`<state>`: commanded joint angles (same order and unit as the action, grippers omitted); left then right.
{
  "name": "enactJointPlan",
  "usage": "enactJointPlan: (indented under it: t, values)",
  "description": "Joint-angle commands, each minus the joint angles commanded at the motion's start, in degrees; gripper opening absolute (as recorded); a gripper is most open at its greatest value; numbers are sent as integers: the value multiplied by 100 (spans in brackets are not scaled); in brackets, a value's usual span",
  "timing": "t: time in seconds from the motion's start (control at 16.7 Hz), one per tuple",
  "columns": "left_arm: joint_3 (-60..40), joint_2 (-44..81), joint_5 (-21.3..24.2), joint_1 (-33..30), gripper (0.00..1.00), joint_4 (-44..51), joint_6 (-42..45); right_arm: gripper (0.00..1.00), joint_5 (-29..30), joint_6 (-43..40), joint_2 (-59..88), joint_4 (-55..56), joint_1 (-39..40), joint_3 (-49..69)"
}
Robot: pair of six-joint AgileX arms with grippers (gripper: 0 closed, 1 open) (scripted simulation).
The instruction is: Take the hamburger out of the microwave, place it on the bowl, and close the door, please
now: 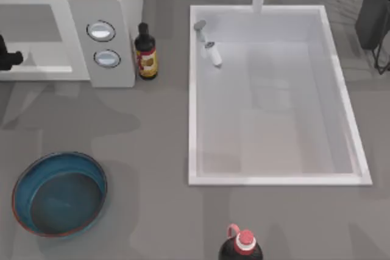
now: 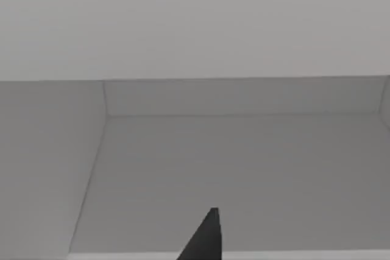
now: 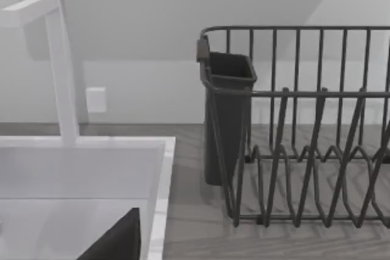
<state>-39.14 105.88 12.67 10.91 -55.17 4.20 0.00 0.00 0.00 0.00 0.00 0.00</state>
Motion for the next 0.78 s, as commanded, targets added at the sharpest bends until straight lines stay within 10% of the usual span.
enactJointPlan:
  t: [0.36, 0.78]
  values:
    - [-468, 151, -181, -289, 0, 730, -714, 100, 0, 0, 0, 0, 0, 0]
    - [-2033, 431, -965, -1329, 0, 3731, -3536, 100, 0, 0, 0, 0, 0, 0]
